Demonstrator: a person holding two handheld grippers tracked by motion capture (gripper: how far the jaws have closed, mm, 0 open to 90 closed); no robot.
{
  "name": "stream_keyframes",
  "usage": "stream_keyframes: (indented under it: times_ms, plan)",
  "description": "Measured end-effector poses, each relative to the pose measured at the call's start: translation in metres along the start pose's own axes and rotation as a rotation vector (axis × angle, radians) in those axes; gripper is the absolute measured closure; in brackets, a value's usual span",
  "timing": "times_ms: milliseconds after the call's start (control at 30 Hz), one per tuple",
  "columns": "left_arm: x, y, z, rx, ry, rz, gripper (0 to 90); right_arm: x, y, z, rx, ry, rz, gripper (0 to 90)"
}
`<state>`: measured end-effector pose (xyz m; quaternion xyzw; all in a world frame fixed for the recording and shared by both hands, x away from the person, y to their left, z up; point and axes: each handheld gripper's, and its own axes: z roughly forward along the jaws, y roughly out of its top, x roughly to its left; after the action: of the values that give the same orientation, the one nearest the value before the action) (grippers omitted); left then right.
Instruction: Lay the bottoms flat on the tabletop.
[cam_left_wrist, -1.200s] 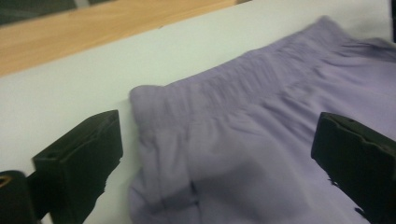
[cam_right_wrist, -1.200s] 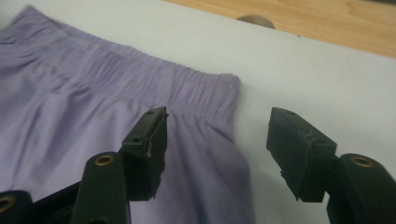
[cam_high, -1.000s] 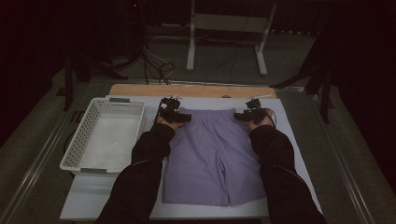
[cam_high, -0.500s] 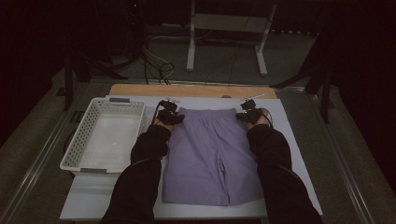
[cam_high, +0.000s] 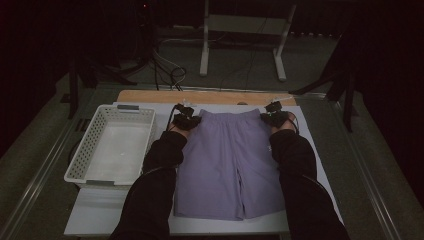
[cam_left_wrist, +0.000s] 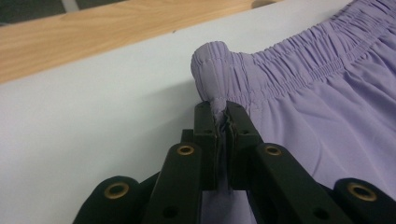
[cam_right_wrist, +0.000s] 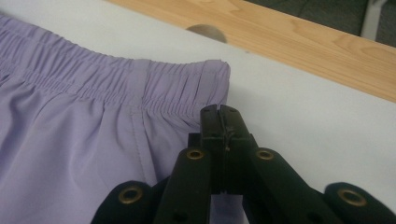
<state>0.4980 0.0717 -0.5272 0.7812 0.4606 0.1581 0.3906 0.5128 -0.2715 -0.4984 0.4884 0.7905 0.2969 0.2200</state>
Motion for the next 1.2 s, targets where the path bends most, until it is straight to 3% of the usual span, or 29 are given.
stream_keyframes:
  times_ms: [100, 200, 300, 533, 633, 733, 800, 833, 900, 967, 1033, 1200]
  plan:
    - [-0.001, 0.005, 0.003, -0.012, 0.02, 0.027, 84.8, -0.002, 0.0, 0.001, 0.0, -0.011, 0.015, 90.0]
    - [0.0, 0.009, 0.004, -0.048, -0.03, -0.039, 84.8, -0.005, -0.003, 0.001, -0.007, -0.034, 0.024, 90.0]
    - [-0.005, 0.012, 0.009, -0.03, -0.034, -0.01, 84.8, -0.014, -0.007, 0.0, -0.021, -0.032, 0.094, 90.0]
    - [-0.003, 0.01, 0.01, -0.047, -0.022, -0.03, 84.3, -0.013, -0.004, 0.003, -0.006, -0.024, 0.062, 89.9]
    - [-0.002, 0.009, 0.012, -0.039, -0.033, -0.028, 83.8, -0.01, -0.004, 0.006, -0.003, -0.033, 0.083, 89.7]
    - [-0.002, 0.007, 0.013, -0.027, -0.033, -0.038, 73.2, -0.013, -0.006, 0.008, 0.005, -0.032, 0.099, 84.7]
    - [-0.003, 0.006, 0.014, -0.01, -0.058, -0.039, 58.0, -0.012, -0.006, 0.007, -0.007, -0.023, 0.111, 73.6]
    - [-0.002, 0.005, 0.013, -0.001, -0.083, -0.055, 55.6, -0.012, -0.006, 0.007, -0.007, -0.022, 0.105, 70.4]
    - [-0.002, 0.005, 0.012, -0.005, -0.091, -0.086, 41.1, -0.01, -0.006, 0.005, -0.012, -0.015, 0.101, 56.8]
    - [-0.002, 0.005, 0.009, -0.001, -0.104, -0.108, 33.6, -0.008, -0.008, 0.003, -0.02, -0.001, 0.104, 48.1]
    - [-0.004, 0.005, 0.007, 0.015, -0.101, -0.09, 20.4, -0.004, -0.009, 0.002, -0.037, 0.027, 0.105, 40.7]
    - [-0.008, 0.006, -0.004, -0.004, -0.101, -0.037, 7.1, 0.006, -0.015, -0.007, -0.111, 0.073, 0.127, 23.6]
